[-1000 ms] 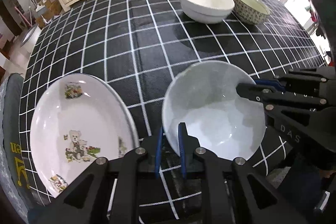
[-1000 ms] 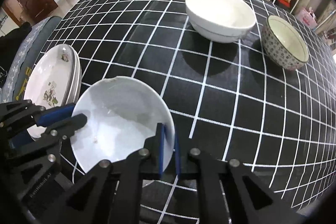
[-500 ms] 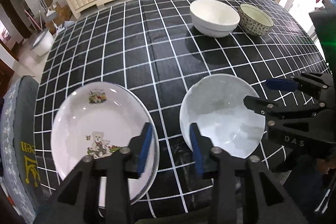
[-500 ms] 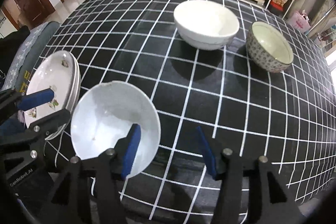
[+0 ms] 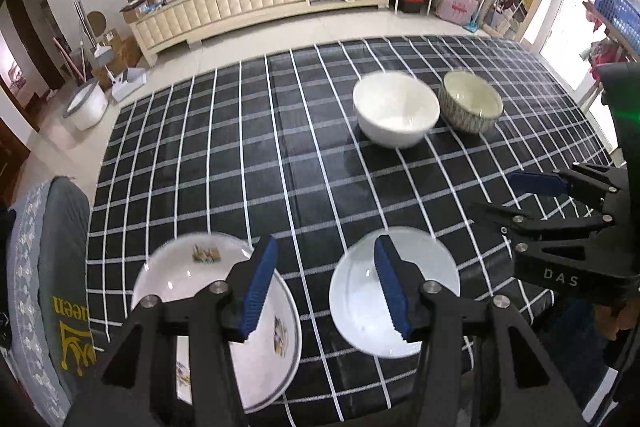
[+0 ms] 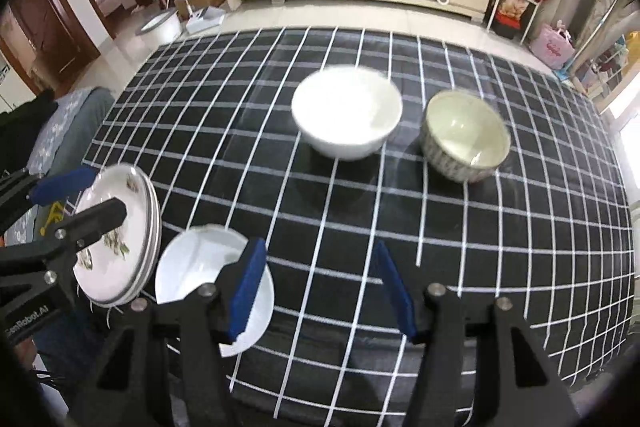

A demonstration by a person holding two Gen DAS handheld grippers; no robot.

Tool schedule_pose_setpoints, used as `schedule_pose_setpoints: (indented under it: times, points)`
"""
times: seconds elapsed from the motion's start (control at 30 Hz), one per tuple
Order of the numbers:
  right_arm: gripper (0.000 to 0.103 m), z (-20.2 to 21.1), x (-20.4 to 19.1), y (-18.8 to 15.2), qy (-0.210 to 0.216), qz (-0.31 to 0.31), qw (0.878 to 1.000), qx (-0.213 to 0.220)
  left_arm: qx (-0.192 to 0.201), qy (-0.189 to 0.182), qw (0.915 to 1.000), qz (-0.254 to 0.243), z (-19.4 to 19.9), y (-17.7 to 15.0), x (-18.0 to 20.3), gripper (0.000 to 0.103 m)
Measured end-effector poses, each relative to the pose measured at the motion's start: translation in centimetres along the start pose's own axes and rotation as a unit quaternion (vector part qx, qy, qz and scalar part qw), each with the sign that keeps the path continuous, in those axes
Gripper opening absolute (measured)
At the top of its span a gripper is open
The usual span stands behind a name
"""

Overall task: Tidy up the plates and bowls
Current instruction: 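Move both tools to the plain cream-white bowl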

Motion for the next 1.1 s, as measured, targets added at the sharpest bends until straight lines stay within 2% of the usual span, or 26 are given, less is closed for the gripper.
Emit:
schedule_pose_setpoints:
  times: [0.4,0.57,0.77,0.97,1.1]
  points:
    - [0.062,-0.1,2.5,5.2,0.021,-0.036,0.999,0.005,0.005,-0.014,0.9999,-0.007,-1.2,6.7,1.5,0.048]
    - [0.062,-1.1,3.3,6.9,0.018,-0.035,0.999,-0.004,-0.004,-0.005,0.9998,-0.021,-2.5,9.1,1.8,0.048]
    - [0.062,-4.1,4.2,8.9,0.054,-0.071,0.995,-0.043,-0.023,-0.011,0.9994,-0.025,-5.3,11.7,1.5,0.048]
    - [0.057,-7.2,5.6,9.7,0.071,-0.112,0.988,-0.078,-0.042,-0.019,0.9989,-0.007,-8.0,13.6,0.6,0.048]
    - [0.057,-8.4,5.9,10.1,0.069,-0.112,0.988,-0.087,-0.061,-0.03,0.9977,0.002,-10.1,14.6,0.3,0.048]
Point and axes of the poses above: each gripper's, at about its wrist camera, not at the fingertips, and z roughly against the way its jaws point, x to its right, y to its top, the point moved 4 cm from there along -z, roughly the way its jaws point, and after that the axes turned 11 degrees about -y, right-handed, at the moved point
